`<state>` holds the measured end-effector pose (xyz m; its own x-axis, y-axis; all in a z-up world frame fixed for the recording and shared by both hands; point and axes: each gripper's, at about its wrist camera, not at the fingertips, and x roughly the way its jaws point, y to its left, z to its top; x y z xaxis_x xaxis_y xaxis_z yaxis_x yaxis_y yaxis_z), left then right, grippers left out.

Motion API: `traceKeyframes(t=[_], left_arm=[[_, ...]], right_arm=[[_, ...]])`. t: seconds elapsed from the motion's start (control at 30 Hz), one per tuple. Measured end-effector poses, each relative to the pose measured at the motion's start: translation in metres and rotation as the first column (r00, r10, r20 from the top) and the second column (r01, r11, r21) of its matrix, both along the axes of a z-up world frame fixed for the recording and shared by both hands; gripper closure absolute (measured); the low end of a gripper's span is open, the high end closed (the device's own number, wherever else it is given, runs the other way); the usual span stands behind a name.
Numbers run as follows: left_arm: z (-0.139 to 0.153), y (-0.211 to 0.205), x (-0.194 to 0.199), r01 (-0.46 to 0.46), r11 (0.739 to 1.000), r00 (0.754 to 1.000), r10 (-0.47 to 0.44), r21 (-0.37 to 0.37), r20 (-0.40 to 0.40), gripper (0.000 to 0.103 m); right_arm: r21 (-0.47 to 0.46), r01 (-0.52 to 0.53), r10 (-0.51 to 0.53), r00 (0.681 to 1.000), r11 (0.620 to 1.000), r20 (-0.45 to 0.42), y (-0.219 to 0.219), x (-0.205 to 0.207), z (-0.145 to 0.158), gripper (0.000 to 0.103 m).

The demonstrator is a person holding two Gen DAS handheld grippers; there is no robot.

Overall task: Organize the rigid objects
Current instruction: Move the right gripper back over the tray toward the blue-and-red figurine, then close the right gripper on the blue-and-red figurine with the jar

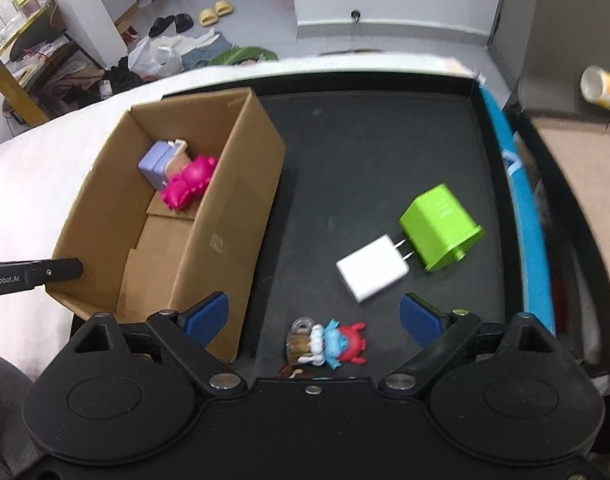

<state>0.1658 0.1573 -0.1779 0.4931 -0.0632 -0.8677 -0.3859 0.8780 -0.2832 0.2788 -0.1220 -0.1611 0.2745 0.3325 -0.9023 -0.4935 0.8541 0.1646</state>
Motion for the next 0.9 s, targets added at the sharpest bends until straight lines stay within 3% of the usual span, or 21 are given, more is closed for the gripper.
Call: traceKeyframes(t=[0.5, 0.9], left_arm=[[0.001, 0.000, 0.001, -0.004, 1.000, 1.000, 0.004, -0.002, -0.002, 0.091], [0.000, 0.000, 0.001, -0.008, 1.000, 1.000, 0.008, -0.007, -0.005, 0.091]], right_arm=[[-0.027, -0.005, 0.002, 0.994, 1.000, -0.107, -0.005, 0.005, -0.037, 0.015], [-0.127, -0.025, 0.015, 0.997, 0.992, -0.080, 0.008, 0.005, -0.055, 0.022]])
